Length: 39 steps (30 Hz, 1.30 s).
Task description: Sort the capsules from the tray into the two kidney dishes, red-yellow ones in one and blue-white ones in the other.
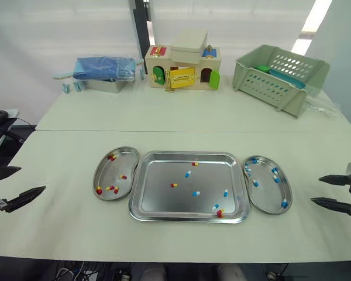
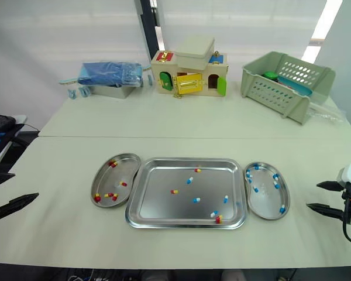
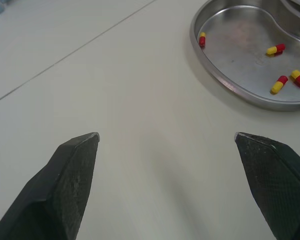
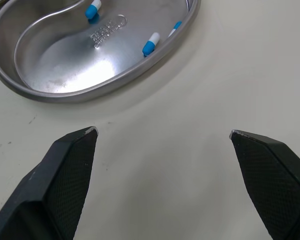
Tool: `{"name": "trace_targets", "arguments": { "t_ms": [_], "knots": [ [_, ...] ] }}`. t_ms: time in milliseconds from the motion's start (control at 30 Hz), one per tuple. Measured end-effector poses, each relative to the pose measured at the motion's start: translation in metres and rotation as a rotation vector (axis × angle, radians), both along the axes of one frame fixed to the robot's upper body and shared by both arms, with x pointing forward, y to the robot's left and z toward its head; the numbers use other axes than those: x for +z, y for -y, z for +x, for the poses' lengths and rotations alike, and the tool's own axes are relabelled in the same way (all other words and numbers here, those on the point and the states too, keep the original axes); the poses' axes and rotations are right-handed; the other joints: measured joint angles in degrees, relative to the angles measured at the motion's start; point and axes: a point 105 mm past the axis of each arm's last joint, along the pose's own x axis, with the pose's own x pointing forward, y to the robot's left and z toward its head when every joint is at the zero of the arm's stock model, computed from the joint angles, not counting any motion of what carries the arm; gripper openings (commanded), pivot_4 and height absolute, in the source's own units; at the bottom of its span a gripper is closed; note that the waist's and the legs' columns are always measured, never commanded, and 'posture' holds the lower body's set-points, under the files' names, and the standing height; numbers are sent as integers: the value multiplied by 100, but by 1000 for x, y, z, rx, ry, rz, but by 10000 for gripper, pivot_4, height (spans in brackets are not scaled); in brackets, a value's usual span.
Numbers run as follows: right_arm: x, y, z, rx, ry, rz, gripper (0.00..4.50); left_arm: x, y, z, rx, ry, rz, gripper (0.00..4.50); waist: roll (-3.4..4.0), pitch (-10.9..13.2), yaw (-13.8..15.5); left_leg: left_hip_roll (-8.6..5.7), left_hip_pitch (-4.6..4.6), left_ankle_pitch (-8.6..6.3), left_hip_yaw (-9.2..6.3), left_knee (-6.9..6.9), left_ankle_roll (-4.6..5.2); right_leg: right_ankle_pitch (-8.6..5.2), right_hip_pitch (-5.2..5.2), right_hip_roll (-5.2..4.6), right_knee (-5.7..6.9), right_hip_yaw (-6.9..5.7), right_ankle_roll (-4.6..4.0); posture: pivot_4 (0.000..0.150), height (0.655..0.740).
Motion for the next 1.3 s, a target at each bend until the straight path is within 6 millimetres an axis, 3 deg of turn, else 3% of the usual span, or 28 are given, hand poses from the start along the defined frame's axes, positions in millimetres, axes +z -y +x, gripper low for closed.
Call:
{"name": "trace_targets", "arguments": {
  "t_ms": [500, 700, 833, 967, 1133, 1300],
  "knots": [
    [-4, -5, -8, 13, -28, -2, 44719, -4, -1, 9, -40, -2, 11, 45000, 1, 1, 7, 0, -1, 0, 1, 2, 0, 0, 0, 0, 2, 1, 0, 1500, 7400],
    [0, -17, -24, 59, -37, 39, 44719, -5, 6, 15, -98, 5, 14, 45000, 0, 1, 13, 0, -3, 0, 1, 2, 0, 0, 0, -1, 1, 1, 0, 1500, 7400],
    [-5, -43, -58, 140, -125, 120, 44719, -4, 28, 21, -202, -15, 10, 45000, -6, 2, 46, 0, -8, 0, -4, 2, 0, 0, 2, 0, -1, -4, 1, 1500, 7400],
    [-11, -94, -93, 250, -141, 265, 44719, -4, 61, 30, -328, -52, 4, 45000, -8, 3, 97, 0, -9, 0, -5, 8, -1, 0, 5, -1, 0, -5, 2, 1500, 7400],
    [-11, -137, -100, 288, 41, 375, 44719, 0, 112, 47, -530, -80, 7, 45000, -22, -4, 99, -1, 0, 0, -5, 8, -1, 0, 9, 1, 5, -4, 2, 1500, 7400],
    [-20, -169, -97, 339, 181, 444, 44719, -15, 153, 56, -705, -178, 27, 45000, -21, -3, 58, 0, -1, 1, -6, 10, -1, 0, 6, 3, 6, -3, 2, 1500, 7400]
  ]
}}
